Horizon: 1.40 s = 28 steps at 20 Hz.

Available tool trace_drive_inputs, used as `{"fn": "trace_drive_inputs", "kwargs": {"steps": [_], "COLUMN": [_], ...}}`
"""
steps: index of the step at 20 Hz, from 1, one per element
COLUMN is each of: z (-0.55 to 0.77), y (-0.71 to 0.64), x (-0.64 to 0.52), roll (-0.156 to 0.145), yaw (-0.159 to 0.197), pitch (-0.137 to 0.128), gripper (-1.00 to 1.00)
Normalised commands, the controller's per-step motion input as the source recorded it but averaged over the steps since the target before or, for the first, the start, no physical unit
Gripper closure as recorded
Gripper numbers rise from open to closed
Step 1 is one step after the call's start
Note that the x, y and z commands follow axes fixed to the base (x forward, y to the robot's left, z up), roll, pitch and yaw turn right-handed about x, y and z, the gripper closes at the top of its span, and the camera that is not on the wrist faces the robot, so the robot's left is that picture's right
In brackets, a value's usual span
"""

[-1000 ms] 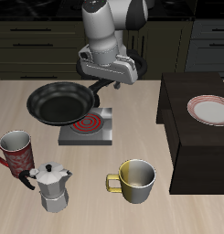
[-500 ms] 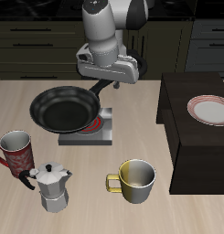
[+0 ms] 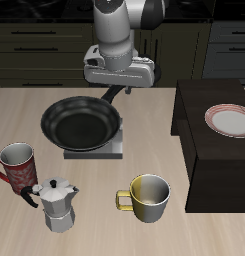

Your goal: Place the frying pan on the top layer of the shelf

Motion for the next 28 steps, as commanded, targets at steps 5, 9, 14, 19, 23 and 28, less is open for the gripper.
{"fn": "trace_drive_inputs", "kwargs": {"steps": [5, 9, 14, 19, 23, 28], "z": [0.06, 0.02, -0.02, 0.03, 0.05, 0.01], "y": [0.01, 0.11, 0.0, 0.0, -0.04, -0.03], "x": [0.05, 0.03, 0.08, 0.03, 0.0, -0.06], "roll": [-0.016, 0.004, -0.028, -0.016, -0.039, -0.012], "yaw": [0.136, 0.155, 0.122, 0.072, 0.11, 0.126], "pitch": [0.012, -0.009, -0.008, -0.021, -0.025, -0.013], "gripper": [1.0, 1.0, 1.0, 1.0, 1.0, 1.0]}}
